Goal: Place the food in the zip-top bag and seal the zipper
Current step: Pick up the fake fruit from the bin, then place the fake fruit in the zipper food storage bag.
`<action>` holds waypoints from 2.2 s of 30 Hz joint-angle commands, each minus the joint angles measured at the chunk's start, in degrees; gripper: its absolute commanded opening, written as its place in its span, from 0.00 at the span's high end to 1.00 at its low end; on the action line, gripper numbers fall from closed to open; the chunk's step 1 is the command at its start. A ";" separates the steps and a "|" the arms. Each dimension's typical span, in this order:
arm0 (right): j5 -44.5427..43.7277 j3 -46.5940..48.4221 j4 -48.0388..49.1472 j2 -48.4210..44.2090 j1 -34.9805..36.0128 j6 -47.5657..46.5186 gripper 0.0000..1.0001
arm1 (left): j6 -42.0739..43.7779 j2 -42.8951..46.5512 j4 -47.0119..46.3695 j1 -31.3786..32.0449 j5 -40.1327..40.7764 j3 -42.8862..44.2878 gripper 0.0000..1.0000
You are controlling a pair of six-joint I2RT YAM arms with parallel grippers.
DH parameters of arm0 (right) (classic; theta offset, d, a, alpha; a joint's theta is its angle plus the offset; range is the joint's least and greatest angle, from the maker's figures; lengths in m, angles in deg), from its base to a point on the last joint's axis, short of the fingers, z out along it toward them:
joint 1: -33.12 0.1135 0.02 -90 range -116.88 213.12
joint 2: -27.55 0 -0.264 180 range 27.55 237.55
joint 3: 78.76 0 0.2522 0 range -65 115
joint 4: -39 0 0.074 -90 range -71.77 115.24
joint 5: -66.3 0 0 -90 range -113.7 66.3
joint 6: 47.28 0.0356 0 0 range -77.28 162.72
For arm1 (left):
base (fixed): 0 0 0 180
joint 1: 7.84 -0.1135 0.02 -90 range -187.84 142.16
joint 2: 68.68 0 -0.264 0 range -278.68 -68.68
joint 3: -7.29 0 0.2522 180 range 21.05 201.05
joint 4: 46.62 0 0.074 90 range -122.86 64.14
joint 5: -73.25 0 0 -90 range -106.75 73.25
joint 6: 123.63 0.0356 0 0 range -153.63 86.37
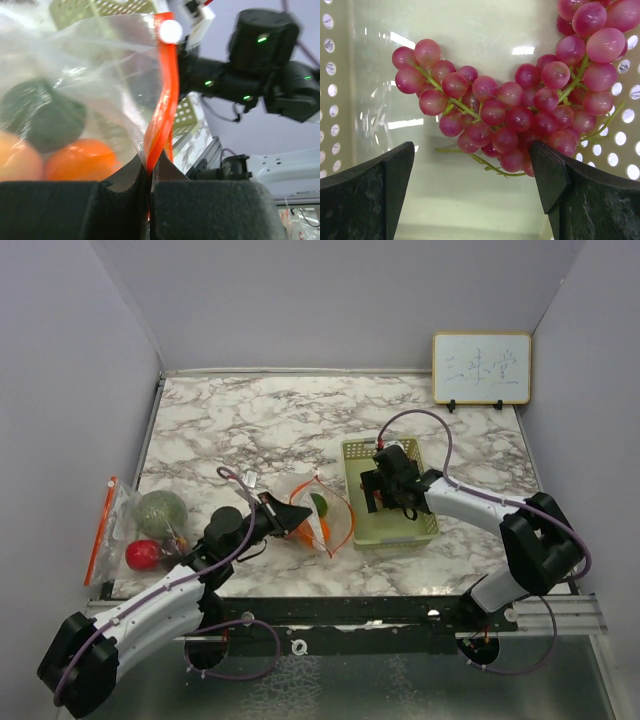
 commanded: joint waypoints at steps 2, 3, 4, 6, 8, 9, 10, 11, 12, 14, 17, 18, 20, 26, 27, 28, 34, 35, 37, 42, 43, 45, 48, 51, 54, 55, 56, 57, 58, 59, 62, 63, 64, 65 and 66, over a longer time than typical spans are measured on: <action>0.92 -0.70 3.68 3.73 -0.99 -1.30 0.02 | 3.84 3.41 6.00 -0.81 -1.77 9.31 1.00; 0.61 -0.18 2.83 4.33 -1.14 -1.38 0.04 | 4.37 3.59 7.06 -0.87 -1.86 11.25 1.00; 0.50 0.06 2.89 4.72 -1.25 -1.40 0.05 | 4.57 3.53 7.67 -0.90 -2.26 13.74 1.00; 0.69 0.17 3.12 4.76 -1.63 -1.30 0.13 | 4.28 3.04 6.92 -0.96 -4.33 17.27 1.00; 1.53 0.07 3.63 4.38 -2.26 -1.17 0.27 | 2.96 2.65 4.25 -0.99 -6.86 19.42 1.00; 2.03 -0.05 3.87 4.16 -2.61 -1.27 0.33 | 2.17 2.74 2.83 -0.95 -7.54 19.62 1.00; 2.18 -0.24 4.03 3.94 -2.87 -1.42 0.40 | 1.27 3.17 1.76 -0.98 -7.50 19.25 1.00; 1.92 -0.39 4.17 3.63 -2.99 -1.46 0.50 | 0.92 3.83 0.96 -0.97 -6.73 18.12 1.00; 1.81 -0.61 4.36 3.03 -3.00 -1.55 0.62 | 0.75 4.56 0.92 -0.99 -5.35 16.48 1.00; 1.71 -1.03 4.63 1.22 -3.01 -1.79 0.81 | 0.08 5.77 2.65 -0.97 -1.75 12.10 1.00; 3.01 -1.26 4.86 -3.26 -3.01 -2.58 0.98 | -0.58 6.35 3.59 -1.00 2.42 4.11 1.00; 3.58 -1.19 4.79 -4.92 -3.01 -2.92 0.98 | -1.00 6.29 3.57 -1.12 3.36 1.91 1.00; 4.39 -0.99 4.38 -8.64 -3.01 -3.37 0.98 | -1.74 6.18 3.20 -1.38 3.95 -0.93 1.00; 13.92 0.97 4.72 -17.33 -3.01 -6.52 0.98 | 1.76 5.75 6.84 -1.63 3.52 2.78 1.00; 15.16 1.52 4.79 -18.15 -3.01 -6.30 0.98 | 2.58 5.52 7.79 -1.66 3.52 3.89 1.00; 16.12 2.10 4.51 -18.91 -3.01 -6.09 0.98 | 3.26 5.39 8.40 -1.65 3.48 4.83 1.00; 24.41 8.16 5.99 -23.68 -2.93 -4.97 0.98 | 4.43 3.24 8.60 -1.70 3.21 6.48 1.00; 25.07 9.81 5.58 -24.07 -2.92 -4.93 0.98 | 4.29 2.77 8.32 -1.65 3.18 6.44 1.00; 26.53 12.50 5.50 -24.86 -2.92 -5.28 0.98 | 4.06 1.84 7.38 -1.70 2.43 6.34 1.00; 35.17 18.31 7.45 -24.25 -2.92 -5.45 0.98 | 4.17 -0.56 5.81 -1.70 1.66 6.49 1.00; 38.54 19.04 8.02 -23.81 -2.84 -5.18 0.98 | 4.19 -1.04 5.33 -1.70 1.49 6.52 1.00; 43.14 19.76 9.46 -23.08 -2.54 -4.59 0.98 | 4.15 -2.14 4.46 -1.68 1.20 6.73 1.00; 48.18 19.43 11.09 -22.45 -2.02 -4.08 0.98 | 4.70 -3.72 4.08 -1.69 0.99 7.65 1.00; 51.72 18.19 11.88 -22.21 -1.73 -4.08 0.98 | 5.19 -4.99 4.15 -1.70 0.60 8.77 1.00; 54.22 17.00 11.65 -21.52 -1.39 -4.91 0.98 | 5.22 -5.56 4.30 -1.64 0.38 9.51 1.00; 54.81 16.84 11.03 -21.01 -1.28 -5.49 0.98 | 5.17 -5.70 4.45 -1.67 0.28 9.77 1.00; 55.50 16.60 10.30 -20.37 -0.86 -6.02 0.98 | 5.28 -5.79 4.58 -1.69 0.15 10.11 1.00; 55.77 16.52 9.32 -19.73 -0.31 -6.85 0.98 | 5.44 -5.80 4.79 -1.70 0.10 10.37 1.00; 55.79 16.51 8.31 -18.90 0.35 -7.81 0.98 | 5.61 -5.88 5.09 -1.70 0.07 10.70 1.00; 55.32 16.47 7.33 -18.26 1.32 -8.69 0.98 | 5.77 -5.92 5.36 -1.70 0.14 11.12 1.00; 50.03 16.17 4.60 -16.42 4.01 -11.70 0.98 | 6.09 -6.63 6.38 -1.70 -0.39 12.57 1.00; 48.41 16.16 3.69 -15.63 4.63 -12.82 0.98 | 6.19 -6.96 6.63 -1.69 -0.88 13.17 1.00; 46.64 16.23 2.65 -14.93 5.27 -13.87 0.98 | 6.26 -7.25 7.33 -1.70 -1.72 13.98 1.00; 45.30 16.43 1.74 -14.20 5.83 -15.03 0.98 | 6.53 -7.62 7.86 -1.65 -2.51 14.76 1.00; 43.55 16.63 0.99 -13.45 6.30 -15.83 0.98 | 6.73 -7.93 8.32 -1.65 -3.31 15.64 1.00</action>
